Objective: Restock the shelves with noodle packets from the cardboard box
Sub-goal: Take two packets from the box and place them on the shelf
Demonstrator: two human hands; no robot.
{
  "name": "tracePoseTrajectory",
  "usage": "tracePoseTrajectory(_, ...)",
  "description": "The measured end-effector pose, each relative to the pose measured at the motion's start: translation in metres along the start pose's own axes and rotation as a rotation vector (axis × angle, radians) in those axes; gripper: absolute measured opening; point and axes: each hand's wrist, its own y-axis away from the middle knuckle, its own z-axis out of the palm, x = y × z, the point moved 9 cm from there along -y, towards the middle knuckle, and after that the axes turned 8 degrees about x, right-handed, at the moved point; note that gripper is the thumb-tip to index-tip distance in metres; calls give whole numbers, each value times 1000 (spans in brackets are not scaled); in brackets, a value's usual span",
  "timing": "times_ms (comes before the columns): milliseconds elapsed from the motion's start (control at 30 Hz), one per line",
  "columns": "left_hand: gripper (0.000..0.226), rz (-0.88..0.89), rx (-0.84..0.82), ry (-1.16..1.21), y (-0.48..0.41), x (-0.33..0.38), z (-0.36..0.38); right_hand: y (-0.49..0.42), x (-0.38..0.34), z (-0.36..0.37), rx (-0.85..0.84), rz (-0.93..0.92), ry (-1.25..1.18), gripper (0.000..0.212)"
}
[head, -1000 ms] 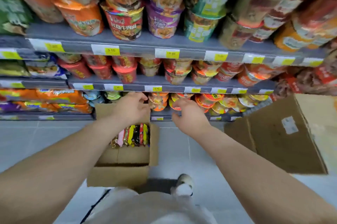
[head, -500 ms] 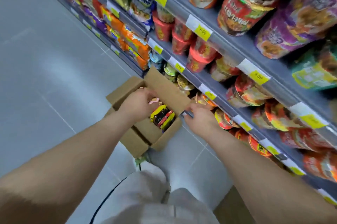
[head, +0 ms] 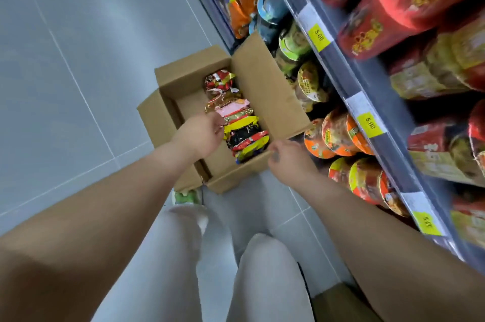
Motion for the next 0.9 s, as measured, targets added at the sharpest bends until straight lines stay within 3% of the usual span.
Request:
tracePoseTrajectory(333, 37, 28, -39, -93, -100, -61, 203, -137, 71, 159, -52, -93, 42, 32)
tracePoseTrajectory(567, 44, 76, -13, -106, -135, -73, 264, -194, 73, 212, -33, -248, 197, 33)
tracePoseTrajectory(733, 39, 100, 6, -130, -150, -80, 285, -208, 77, 220, -8, -315, 203, 47)
tracePoseTrajectory(900, 37, 169, 49, -210, -161, -84, 293, -211, 80, 225, 71, -358, 266, 34)
